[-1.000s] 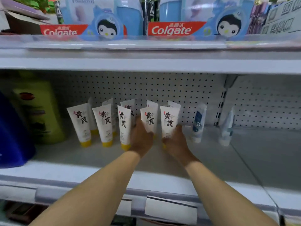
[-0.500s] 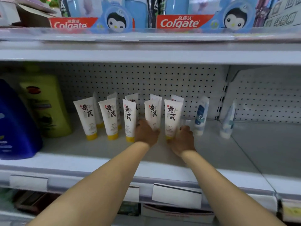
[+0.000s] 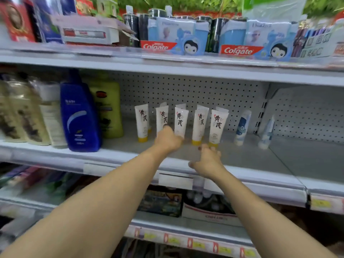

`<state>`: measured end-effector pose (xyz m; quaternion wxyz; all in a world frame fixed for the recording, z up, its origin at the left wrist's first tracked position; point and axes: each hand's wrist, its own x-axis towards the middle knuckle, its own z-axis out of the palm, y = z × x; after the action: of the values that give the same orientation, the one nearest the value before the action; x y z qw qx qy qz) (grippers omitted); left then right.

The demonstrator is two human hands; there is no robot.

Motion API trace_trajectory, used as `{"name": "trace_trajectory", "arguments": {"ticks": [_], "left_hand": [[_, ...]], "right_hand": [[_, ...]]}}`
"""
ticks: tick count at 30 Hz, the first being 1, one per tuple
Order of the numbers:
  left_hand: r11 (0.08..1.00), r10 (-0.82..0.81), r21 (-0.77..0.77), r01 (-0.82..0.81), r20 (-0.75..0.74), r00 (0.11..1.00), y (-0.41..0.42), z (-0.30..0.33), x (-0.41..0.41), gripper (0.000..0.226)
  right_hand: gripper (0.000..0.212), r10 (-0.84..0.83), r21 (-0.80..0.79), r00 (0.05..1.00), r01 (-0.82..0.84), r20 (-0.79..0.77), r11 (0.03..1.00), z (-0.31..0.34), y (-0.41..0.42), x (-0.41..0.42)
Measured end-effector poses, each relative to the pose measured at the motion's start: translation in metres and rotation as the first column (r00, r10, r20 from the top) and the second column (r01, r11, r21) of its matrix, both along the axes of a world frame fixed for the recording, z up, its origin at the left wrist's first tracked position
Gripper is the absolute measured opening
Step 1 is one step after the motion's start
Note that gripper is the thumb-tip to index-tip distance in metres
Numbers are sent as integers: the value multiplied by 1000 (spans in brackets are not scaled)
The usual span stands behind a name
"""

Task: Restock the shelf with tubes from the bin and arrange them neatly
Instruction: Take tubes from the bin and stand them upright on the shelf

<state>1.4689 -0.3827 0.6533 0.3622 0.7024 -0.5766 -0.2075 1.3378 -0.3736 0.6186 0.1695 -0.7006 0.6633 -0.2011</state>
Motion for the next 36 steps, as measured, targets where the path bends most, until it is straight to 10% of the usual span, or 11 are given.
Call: {"name": "trace_trajectory", "arguments": {"ticks": [15,36], "left_hand": [[939,318,91,-332,140,938,169,-43,219,45],[601,640,551,-579,103,762,332,-255,379,44]], "right_hand": [[60,464,71,875,-459,-136,886,-41,135,204],[68,823,461,544,-695,-164,552,-212,201,367]]}}
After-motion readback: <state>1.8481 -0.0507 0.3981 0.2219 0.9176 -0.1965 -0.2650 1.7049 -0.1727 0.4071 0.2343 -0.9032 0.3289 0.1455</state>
